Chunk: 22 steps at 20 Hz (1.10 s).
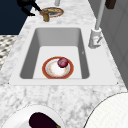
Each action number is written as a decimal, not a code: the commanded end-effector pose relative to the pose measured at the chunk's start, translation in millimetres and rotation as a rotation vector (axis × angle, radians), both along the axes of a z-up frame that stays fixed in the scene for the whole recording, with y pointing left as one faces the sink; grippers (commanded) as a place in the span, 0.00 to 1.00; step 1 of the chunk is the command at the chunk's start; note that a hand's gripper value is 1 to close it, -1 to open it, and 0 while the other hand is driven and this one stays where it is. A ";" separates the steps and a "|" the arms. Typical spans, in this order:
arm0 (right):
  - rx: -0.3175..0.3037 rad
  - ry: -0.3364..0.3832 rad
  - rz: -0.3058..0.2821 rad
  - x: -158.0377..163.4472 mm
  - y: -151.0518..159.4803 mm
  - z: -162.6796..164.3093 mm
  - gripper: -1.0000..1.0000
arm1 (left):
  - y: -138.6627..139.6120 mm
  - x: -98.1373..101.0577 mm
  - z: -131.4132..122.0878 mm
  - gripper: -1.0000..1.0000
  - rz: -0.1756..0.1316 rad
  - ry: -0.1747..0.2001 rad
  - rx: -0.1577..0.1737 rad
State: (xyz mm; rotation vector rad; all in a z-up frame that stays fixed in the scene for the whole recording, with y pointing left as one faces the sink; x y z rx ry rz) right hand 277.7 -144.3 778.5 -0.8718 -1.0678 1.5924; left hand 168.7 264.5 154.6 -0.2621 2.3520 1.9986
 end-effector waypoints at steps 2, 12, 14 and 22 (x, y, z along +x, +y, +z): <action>-0.006 0.030 -0.089 18.4 15.9 -10.7 0.00 | 0.0 0.0 0.0 0.50 0.000 0.000 0.000; -0.040 0.179 -0.113 62.3 45.2 -39.2 0.00 | 0.0 0.0 0.0 0.50 0.000 0.000 0.000; -0.044 0.210 -0.111 71.1 50.9 -44.5 0.00 | 0.0 0.0 0.0 0.50 0.000 0.000 0.000; -0.045 0.319 -0.107 123.7 53.0 -86.5 0.00 | 0.0 0.0 0.0 0.50 0.000 0.000 0.000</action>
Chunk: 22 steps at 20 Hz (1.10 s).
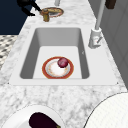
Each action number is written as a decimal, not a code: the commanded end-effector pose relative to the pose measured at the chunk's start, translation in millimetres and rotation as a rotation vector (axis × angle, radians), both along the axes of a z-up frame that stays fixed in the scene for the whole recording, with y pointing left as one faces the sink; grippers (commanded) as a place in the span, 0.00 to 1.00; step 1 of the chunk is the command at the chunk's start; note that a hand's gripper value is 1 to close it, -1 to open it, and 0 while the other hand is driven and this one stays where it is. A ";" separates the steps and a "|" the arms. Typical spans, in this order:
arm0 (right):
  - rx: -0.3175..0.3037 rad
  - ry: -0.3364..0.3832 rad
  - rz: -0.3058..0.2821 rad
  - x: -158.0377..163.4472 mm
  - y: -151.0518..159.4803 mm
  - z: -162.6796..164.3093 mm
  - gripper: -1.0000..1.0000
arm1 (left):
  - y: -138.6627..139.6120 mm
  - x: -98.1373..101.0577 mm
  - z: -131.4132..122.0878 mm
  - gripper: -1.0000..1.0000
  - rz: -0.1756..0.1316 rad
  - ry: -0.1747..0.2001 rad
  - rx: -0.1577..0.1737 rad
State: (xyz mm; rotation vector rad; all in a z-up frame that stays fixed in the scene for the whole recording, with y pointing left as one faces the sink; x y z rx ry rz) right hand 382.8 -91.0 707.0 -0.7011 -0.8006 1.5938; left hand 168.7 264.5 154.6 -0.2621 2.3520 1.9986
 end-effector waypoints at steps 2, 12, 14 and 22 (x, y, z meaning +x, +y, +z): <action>-0.019 0.068 -0.007 33.6 0.2 -20.8 0.00 | 0.0 0.0 0.0 0.50 0.000 0.000 0.000; -0.015 0.074 -0.012 76.1 -16.4 0.0 0.00 | 0.0 0.0 0.0 0.50 0.000 0.000 0.000; -0.011 0.074 -0.015 88.4 -18.2 -1.3 0.00 | 0.0 0.0 0.0 0.50 0.000 0.000 0.000; -0.006 0.173 -0.012 153.0 -25.7 -49.5 0.00 | 0.0 0.0 0.0 0.50 0.000 0.000 0.000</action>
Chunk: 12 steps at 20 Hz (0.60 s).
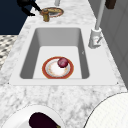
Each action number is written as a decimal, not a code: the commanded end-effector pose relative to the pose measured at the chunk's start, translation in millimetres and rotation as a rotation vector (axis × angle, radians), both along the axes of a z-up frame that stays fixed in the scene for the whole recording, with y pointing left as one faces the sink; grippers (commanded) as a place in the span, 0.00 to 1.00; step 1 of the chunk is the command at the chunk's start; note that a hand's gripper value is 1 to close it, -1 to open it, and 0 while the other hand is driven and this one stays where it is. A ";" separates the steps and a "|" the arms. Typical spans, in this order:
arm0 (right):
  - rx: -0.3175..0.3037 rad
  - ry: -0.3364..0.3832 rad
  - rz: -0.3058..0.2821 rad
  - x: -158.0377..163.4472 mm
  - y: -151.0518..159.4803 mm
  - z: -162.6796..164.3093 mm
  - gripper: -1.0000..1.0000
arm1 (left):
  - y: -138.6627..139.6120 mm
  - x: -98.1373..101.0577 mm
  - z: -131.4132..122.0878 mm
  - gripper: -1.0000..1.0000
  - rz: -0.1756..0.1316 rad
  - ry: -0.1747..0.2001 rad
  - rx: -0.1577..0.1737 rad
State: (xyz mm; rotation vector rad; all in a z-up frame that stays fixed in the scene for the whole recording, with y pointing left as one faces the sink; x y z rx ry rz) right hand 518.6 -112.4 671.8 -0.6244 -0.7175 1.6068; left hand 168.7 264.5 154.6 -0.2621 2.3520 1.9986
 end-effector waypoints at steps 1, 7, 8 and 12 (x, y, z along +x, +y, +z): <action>0.000 0.079 0.000 24.7 -5.4 -18.9 0.00 | 0.0 0.0 0.0 0.50 0.000 0.000 0.000; 0.005 0.132 0.000 59.2 -16.6 -53.8 0.00 | 0.0 0.0 0.0 0.50 0.000 0.000 0.000; 0.005 0.138 -0.002 64.4 -16.0 -59.3 0.00 | 0.0 0.0 0.0 0.50 0.000 0.000 0.000; 0.010 0.159 0.007 74.9 -20.6 -76.6 0.00 | 0.0 0.0 0.0 0.50 0.000 0.000 0.000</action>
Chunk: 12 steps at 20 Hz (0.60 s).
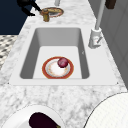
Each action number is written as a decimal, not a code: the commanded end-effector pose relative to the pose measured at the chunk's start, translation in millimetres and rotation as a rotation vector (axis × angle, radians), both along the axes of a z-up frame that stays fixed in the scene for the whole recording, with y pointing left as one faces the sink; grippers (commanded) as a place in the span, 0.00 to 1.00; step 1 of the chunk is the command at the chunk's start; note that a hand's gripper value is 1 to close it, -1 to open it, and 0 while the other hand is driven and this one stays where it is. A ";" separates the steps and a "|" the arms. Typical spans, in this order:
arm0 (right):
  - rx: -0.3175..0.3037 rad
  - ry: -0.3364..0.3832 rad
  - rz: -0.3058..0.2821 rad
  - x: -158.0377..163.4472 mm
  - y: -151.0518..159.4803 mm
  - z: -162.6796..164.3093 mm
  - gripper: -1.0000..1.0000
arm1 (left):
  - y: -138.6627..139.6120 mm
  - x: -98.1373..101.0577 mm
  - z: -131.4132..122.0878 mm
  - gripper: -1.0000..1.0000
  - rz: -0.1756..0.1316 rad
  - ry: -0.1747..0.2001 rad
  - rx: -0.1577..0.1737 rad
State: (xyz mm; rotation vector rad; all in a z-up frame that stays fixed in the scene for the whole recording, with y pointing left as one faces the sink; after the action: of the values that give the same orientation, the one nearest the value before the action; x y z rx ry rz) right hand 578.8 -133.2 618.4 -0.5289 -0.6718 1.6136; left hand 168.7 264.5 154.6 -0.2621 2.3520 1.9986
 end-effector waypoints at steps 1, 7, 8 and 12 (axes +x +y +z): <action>-0.011 0.064 0.012 12.2 -0.7 -24.4 0.00 | 0.0 0.0 0.0 0.50 0.000 0.000 0.000; 0.002 0.048 0.004 8.3 0.2 -28.6 0.00 | 0.0 0.0 0.0 0.50 0.000 0.000 0.000; 0.004 0.046 0.005 6.4 5.2 -29.2 1.00 | 0.0 0.0 0.0 0.50 0.000 0.000 0.000; -0.026 -0.196 -0.061 -2.8 19.3 -30.5 1.00 | 0.0 0.0 0.0 0.50 0.000 0.000 0.000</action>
State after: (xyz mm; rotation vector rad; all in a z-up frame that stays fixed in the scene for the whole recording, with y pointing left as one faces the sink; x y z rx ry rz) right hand 577.3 -126.9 609.6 -0.7518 -0.8645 1.5398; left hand 168.7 264.5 154.6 -0.2621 2.3520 1.9986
